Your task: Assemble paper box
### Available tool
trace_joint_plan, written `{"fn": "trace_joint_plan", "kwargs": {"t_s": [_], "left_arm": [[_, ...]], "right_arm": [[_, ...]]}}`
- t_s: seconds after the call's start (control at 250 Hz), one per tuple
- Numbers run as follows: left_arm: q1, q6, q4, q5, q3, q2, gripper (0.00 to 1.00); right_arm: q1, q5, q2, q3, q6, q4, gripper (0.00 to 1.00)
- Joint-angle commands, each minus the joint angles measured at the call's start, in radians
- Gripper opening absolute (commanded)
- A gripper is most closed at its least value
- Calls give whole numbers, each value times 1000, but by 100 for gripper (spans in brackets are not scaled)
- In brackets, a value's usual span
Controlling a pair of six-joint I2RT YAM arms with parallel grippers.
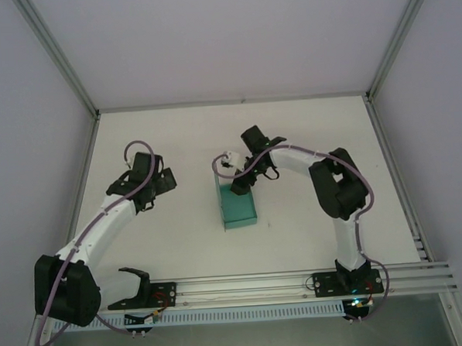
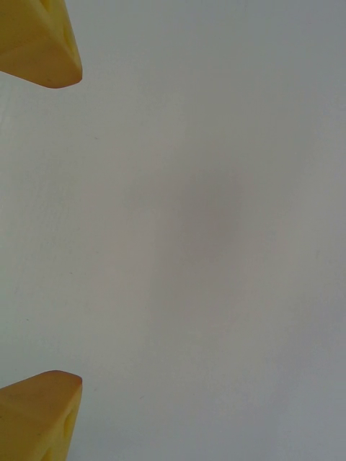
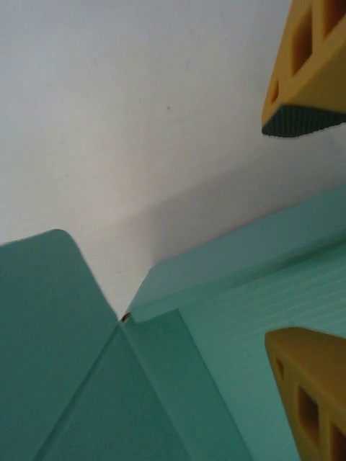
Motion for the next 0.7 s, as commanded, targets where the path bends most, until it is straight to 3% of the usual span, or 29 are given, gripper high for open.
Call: {"fn": "trace_joint_plan", "kwargs": {"t_s": [0.0, 0.156, 0.291, 0.467, 0.695], "left_arm": [[10, -34, -4, -32, -7, -33, 100], [10, -26, 0, -45, -3, -33, 100], [10, -26, 15, -53, -3, -26, 100], [9, -32, 21, -75, 11, -8, 100], [10, -48, 62, -55, 16, 24, 100]], "right_arm": [[19, 99, 34, 42, 14, -11, 58], [26, 282, 22, 11, 269, 99, 33], [42, 364, -60, -109, 486, 170, 21], [70, 623, -153, -195, 971, 60, 22], [182, 783, -206, -234, 1423, -190, 19]]}}
